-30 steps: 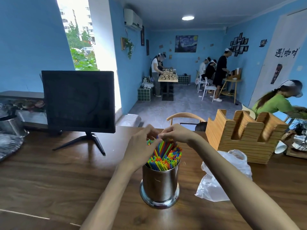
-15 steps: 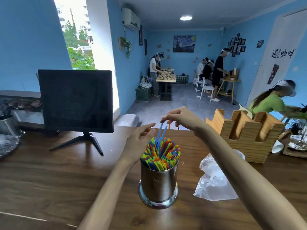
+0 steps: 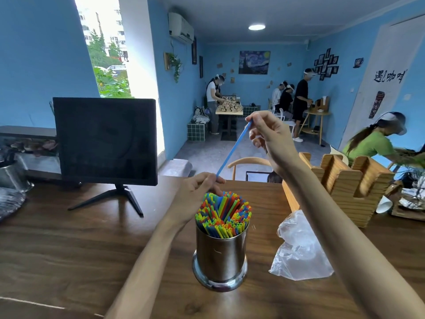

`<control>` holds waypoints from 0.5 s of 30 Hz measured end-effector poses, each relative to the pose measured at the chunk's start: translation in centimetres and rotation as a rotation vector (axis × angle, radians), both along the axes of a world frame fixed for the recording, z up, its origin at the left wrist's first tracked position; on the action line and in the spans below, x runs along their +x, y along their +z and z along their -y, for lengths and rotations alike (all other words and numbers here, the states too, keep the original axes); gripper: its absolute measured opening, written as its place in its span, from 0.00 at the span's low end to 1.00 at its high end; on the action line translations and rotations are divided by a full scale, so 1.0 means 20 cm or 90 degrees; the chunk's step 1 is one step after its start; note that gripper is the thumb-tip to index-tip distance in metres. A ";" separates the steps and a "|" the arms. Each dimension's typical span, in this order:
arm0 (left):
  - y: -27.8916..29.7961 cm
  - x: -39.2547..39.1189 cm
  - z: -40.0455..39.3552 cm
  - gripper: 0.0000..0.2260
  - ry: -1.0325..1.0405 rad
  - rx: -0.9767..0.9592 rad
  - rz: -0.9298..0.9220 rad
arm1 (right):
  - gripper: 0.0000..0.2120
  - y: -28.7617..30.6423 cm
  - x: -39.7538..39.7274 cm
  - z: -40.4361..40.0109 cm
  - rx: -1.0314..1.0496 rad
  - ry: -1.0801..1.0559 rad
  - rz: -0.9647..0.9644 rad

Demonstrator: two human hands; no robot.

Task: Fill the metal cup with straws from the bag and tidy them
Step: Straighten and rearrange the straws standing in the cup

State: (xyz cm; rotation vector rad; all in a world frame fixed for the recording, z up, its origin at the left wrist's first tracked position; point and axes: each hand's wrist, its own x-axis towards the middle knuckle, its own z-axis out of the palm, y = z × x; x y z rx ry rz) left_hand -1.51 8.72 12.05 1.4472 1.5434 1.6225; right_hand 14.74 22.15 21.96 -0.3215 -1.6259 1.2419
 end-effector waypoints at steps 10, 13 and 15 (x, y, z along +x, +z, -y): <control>0.08 -0.12 0.04 0.05 0.128 0.217 0.583 | 0.10 -0.30 0.05 -0.08 -0.299 0.355 0.025; 0.11 -0.11 0.02 0.07 0.181 0.243 0.558 | 0.14 -0.39 0.05 -0.10 -0.266 0.412 0.104; 0.12 -0.10 0.02 0.06 0.211 0.272 0.506 | 0.11 -0.42 0.05 -0.12 -0.231 0.408 0.165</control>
